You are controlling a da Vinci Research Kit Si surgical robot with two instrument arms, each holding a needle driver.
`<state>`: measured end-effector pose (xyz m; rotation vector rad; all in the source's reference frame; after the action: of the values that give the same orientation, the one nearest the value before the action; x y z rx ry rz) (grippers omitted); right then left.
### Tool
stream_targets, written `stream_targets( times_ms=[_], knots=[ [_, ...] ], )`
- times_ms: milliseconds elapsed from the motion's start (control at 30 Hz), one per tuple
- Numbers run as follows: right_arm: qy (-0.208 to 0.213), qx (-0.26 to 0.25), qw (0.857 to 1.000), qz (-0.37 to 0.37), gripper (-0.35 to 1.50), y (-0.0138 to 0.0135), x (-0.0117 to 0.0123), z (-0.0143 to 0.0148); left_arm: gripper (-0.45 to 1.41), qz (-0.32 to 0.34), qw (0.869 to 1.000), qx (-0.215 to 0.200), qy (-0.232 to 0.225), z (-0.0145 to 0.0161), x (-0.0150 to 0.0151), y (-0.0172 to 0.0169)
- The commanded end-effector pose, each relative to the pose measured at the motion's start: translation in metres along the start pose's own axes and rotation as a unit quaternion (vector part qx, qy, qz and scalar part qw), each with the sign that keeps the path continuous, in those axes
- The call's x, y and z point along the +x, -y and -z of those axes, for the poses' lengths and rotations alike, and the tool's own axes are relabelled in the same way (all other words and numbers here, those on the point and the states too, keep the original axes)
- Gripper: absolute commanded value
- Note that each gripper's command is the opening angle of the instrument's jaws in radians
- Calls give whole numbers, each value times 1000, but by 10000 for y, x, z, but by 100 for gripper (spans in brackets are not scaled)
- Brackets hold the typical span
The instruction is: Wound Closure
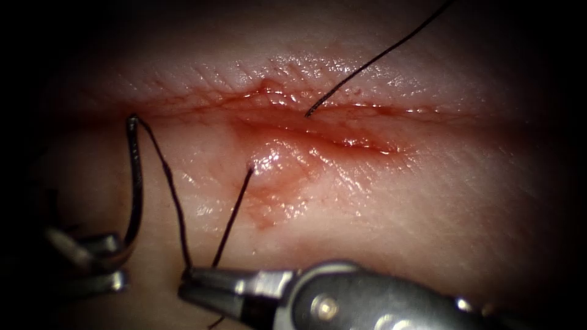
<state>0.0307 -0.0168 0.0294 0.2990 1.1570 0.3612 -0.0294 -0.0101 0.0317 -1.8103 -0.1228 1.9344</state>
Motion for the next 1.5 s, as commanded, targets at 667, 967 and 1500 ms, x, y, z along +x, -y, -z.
stream_targets(
  times_ms=[667,967,1500],
  knots=[
    [21,-102,987,125,137,-82,-32,-6,-45,-15,997,72,5,41,-11,34],
    [40,-87,985,142,122,-92,-56,-50,-45,-14,998,67,1,29,-11,36],
    [59,-66,984,157,-35,-52,-63,-15,-45,-13,998,67,0,24,-17,48]
  ],
)
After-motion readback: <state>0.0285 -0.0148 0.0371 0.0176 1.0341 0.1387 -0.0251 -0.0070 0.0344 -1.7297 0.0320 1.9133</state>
